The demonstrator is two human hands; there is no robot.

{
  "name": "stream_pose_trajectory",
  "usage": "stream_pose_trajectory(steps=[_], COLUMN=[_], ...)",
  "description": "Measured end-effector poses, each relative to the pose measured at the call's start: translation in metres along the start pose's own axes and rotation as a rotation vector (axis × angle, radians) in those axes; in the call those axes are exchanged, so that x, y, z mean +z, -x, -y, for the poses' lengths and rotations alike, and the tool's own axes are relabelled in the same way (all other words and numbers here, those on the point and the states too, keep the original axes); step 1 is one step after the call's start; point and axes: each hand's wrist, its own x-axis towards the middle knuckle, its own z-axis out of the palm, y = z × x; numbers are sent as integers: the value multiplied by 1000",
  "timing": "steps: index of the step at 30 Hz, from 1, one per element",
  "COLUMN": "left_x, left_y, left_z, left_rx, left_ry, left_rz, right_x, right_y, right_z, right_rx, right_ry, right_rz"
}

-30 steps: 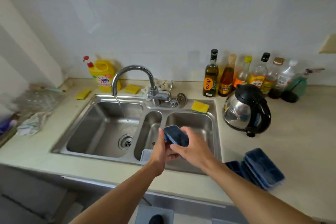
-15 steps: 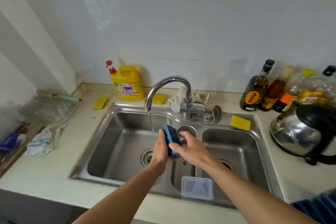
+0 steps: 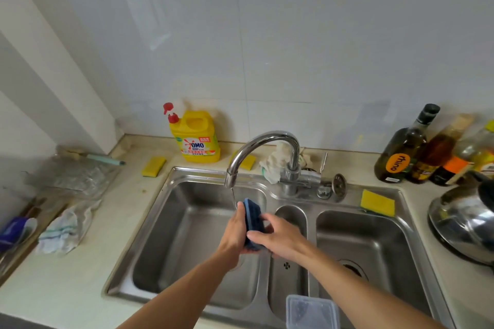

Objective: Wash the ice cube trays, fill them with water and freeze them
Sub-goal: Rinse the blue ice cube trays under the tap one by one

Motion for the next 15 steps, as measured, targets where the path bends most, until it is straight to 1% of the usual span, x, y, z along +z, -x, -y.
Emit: stream_pose_trajectory(steps=[2, 6, 9, 12, 15], left_x=[-5, -18, -28, -36, -46], left_y=[-3, -17, -32, -50, -64], left_z=[-4, -9, -20, -27, -40], left_rx=[-6, -42, -41, -54, -49], left_ry=[-34, -98, -172, -198, -245], left_rz=[-11, 25, 45, 26, 56], right_x=[1, 11, 17, 26, 36], right_y=[-9, -22, -40, -57, -71], right_z=[3, 12, 22, 32, 39], right_rx=[19, 69, 116, 155, 183], right_ry=[-4, -44, -51, -74, -112], right_rz=[28, 46, -4, -50, -98])
